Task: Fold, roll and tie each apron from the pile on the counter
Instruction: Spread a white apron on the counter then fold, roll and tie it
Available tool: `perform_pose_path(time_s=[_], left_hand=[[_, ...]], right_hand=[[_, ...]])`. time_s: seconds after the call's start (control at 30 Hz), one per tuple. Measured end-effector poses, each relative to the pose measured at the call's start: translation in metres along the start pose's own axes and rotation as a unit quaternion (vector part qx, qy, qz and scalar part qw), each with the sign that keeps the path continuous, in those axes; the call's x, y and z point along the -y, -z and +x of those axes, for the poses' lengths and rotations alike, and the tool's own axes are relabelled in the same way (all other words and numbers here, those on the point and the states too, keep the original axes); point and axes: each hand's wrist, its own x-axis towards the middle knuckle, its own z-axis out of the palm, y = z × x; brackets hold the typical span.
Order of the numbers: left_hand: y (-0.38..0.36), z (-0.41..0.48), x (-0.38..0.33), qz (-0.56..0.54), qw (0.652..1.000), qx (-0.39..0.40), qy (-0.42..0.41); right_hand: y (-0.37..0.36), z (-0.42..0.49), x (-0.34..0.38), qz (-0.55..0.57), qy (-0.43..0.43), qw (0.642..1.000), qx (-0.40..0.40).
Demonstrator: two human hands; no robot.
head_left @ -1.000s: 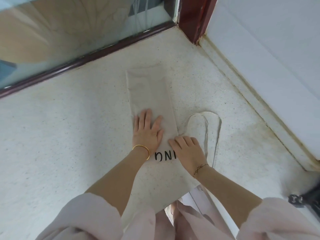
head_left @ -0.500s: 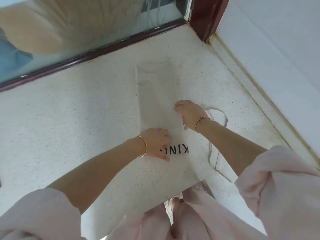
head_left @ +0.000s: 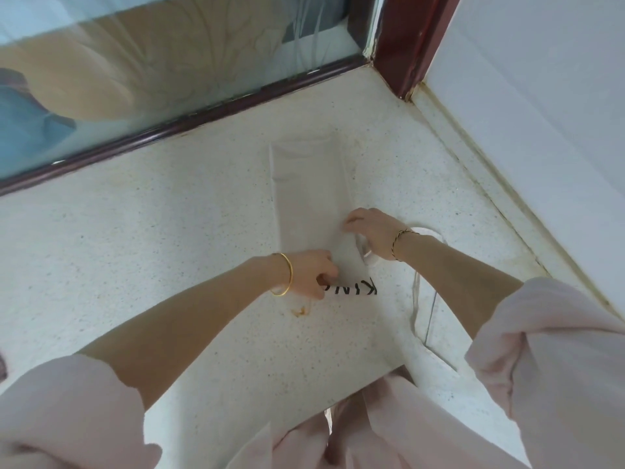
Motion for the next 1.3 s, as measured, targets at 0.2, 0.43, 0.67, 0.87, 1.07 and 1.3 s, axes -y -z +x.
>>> perform_pose_path(time_s=[0.2, 0.43, 0.67, 0.87, 1.07, 1.3], left_hand=[[0.074, -0.023, 0.014, -0.444, 0.881, 0.154, 0.047], [0.130, -0.013, 0.053, -0.446, 0.883, 0.001, 0.148], [0.119, 0.035, 0.102, -0.101, 0.959, -0.207, 0.165], [0.106, 0.061, 0.111, -0.004, 0.960, -0.224, 0.170], [0.101, 0.067, 0.115, 0.018, 0.955, -0.227, 0.191], [0.098, 0.070, 0.113, 0.039, 0.947, -0.242, 0.206]], right_hand=[[0.018, -0.004, 0.002, 0.052, -0.074, 0.992, 0.090], [0.025, -0.004, -0.008, 0.294, -0.132, 0.939, 0.118], [0.024, 0.016, -0.010, 0.420, -0.207, 0.876, 0.115], [-0.001, 0.029, -0.003, 0.411, -0.255, 0.875, 0.011], [-0.005, 0.032, 0.008, 0.353, -0.303, 0.884, -0.038], [-0.001, 0.036, 0.017, 0.276, -0.338, 0.898, -0.052]])
